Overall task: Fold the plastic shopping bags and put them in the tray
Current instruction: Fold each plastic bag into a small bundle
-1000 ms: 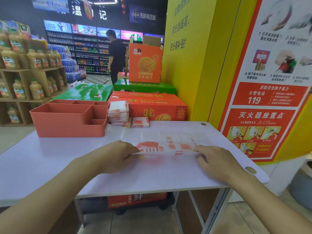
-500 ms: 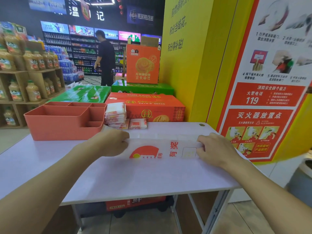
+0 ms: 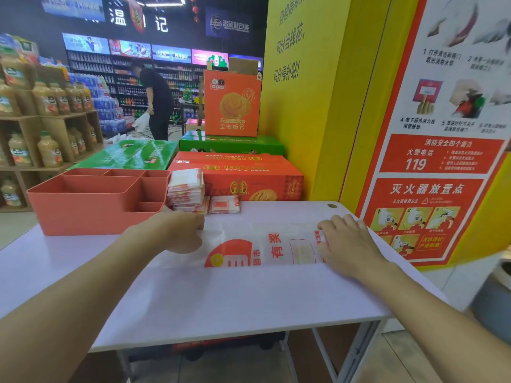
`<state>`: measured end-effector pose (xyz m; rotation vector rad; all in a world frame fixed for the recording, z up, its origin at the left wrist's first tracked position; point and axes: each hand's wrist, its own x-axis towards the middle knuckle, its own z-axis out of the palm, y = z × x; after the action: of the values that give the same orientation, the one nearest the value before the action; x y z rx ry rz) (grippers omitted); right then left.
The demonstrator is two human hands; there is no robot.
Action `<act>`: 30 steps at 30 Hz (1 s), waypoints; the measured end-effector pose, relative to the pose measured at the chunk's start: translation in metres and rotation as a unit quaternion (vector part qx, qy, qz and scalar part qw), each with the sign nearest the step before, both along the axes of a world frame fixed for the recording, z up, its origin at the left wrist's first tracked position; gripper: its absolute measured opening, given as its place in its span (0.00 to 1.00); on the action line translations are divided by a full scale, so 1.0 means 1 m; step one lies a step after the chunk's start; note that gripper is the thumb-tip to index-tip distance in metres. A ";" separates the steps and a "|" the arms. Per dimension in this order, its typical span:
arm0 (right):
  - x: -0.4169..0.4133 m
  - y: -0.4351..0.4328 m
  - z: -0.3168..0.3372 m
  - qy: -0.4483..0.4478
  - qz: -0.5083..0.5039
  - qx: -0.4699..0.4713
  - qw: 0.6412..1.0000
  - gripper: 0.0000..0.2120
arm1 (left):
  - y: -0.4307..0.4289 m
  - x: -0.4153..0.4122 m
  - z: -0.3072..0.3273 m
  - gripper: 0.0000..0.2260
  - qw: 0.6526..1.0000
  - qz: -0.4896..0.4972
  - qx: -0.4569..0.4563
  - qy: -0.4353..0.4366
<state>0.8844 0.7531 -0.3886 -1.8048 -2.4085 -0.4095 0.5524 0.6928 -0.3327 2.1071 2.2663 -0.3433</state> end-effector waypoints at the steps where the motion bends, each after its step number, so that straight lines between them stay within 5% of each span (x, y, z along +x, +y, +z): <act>1: 0.001 0.002 -0.003 0.002 0.004 -0.006 1.000 0.18 | 0.002 0.000 0.000 0.16 1.000 -0.003 0.000 0.009; 9: 0.000 0.003 -0.006 0.014 0.014 -0.046 0.999 0.19 | 0.008 -0.018 -0.018 0.20 0.997 -0.052 0.021 0.047; 15: -0.050 -0.015 -0.003 0.101 0.126 -0.054 0.985 0.22 | 0.007 0.034 -0.042 0.19 0.977 -0.136 0.082 -0.143; 20: -0.083 -0.025 -0.021 0.073 0.146 -0.168 0.972 0.27 | 0.006 0.056 -0.069 0.25 0.982 -0.139 0.030 -0.123; 30: -0.080 -0.020 -0.027 0.044 0.140 -0.212 0.966 0.31 | 0.006 0.051 -0.077 0.28 0.984 -0.127 0.006 -0.124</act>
<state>0.8047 0.7327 -0.4151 -1.5277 -2.7859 0.2251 0.6036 0.6989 -0.4093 2.3019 1.8762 -0.0653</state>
